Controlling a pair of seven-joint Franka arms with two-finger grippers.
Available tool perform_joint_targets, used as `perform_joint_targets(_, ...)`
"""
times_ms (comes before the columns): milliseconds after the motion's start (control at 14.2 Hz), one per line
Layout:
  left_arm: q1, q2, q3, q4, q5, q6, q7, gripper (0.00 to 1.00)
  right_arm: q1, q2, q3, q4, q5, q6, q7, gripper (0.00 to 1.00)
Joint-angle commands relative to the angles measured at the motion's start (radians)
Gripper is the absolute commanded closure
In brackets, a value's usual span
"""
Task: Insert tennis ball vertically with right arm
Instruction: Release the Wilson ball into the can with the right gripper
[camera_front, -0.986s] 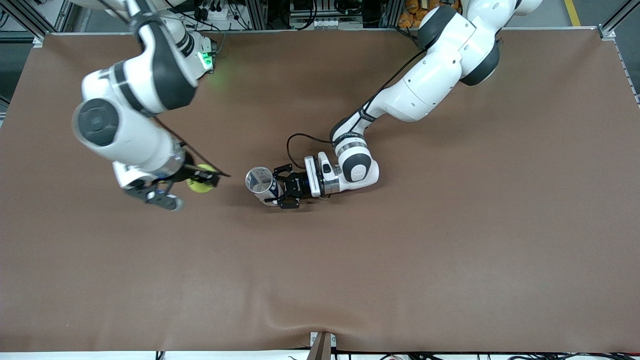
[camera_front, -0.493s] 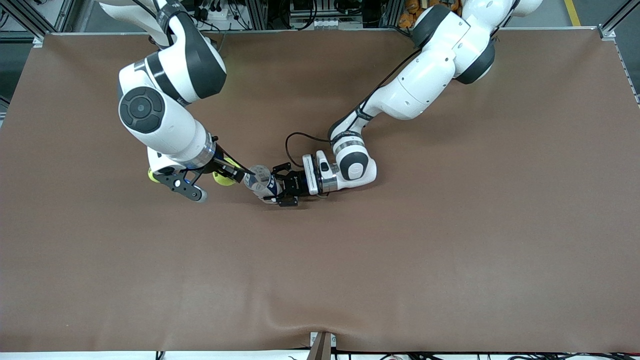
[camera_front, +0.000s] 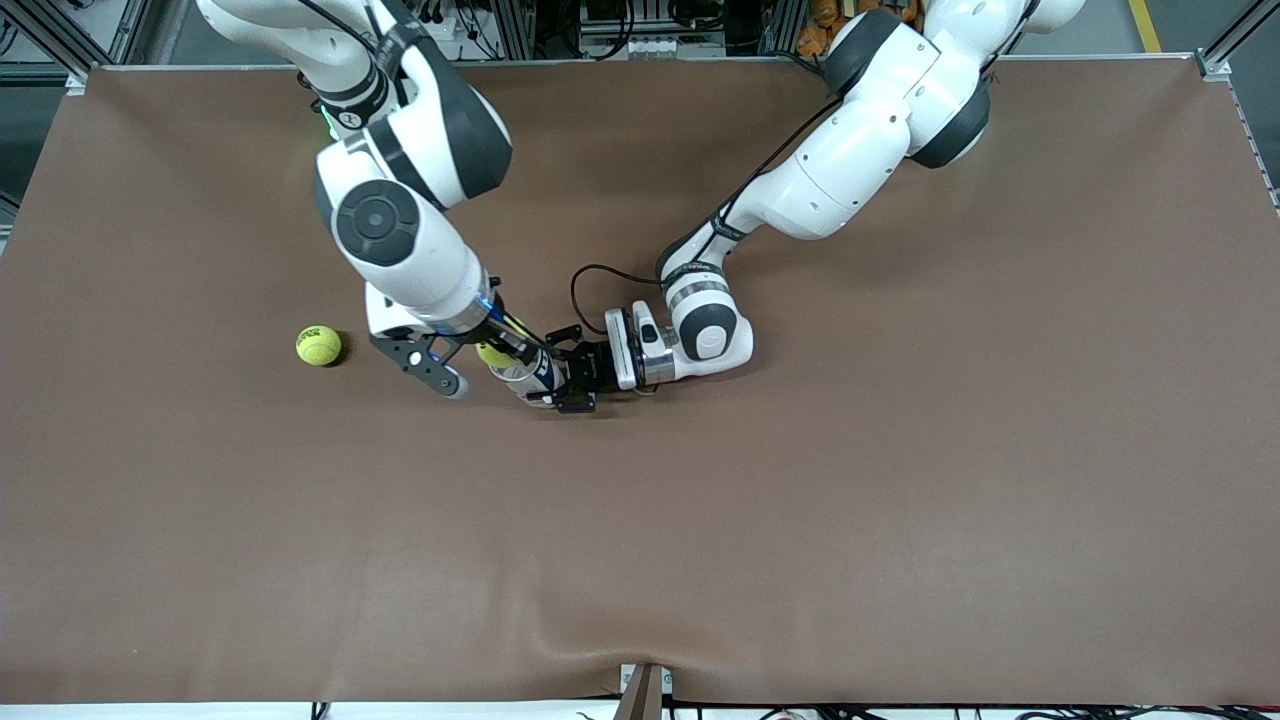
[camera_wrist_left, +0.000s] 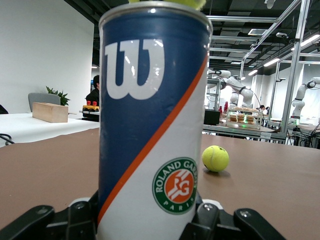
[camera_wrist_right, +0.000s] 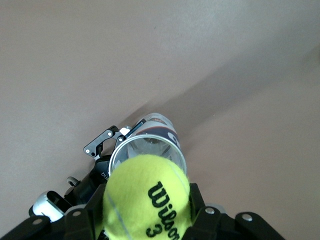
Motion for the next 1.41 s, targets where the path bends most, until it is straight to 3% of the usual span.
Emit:
perform_joint_targets(0,-0.017,0.024,0.013,0.02,-0.042,-0.004,0.073,0.39,0.007,0.025,-0.008,0.008,-0.009,0.009,0.07,0.36)
perform_joint_targets(282,-0.017,0.024,0.013,0.02,-0.042,-0.004,0.073,0.39,0.011,0.044,-0.009,0.01,-0.011,0.029,0.078,0.31)
perform_joint_targets(352,-0.017,0.024,0.013,0.02,-0.042,-0.004,0.073,0.39,0.009,0.044,-0.009,0.01,-0.008,0.04,0.078,0.11)
perform_joint_targets(423,-0.017,0.024,0.013,0.02,-0.042,-0.004,0.073,0.39,0.009,0.044,-0.009,0.01,-0.008,0.04,0.08,0.0)
perform_joint_targets(1057,-0.018,0.026,0.013,0.018,-0.051,-0.005,0.073,0.4,-0.011,0.03,-0.015,0.016,-0.009,0.029,0.051,0.0)
perform_joint_targets(1339,-0.017,0.02,0.013,0.018,-0.046,-0.005,0.076,0.38,-0.101,-0.004,-0.015,0.013,-0.008,-0.057,-0.136,0.0)
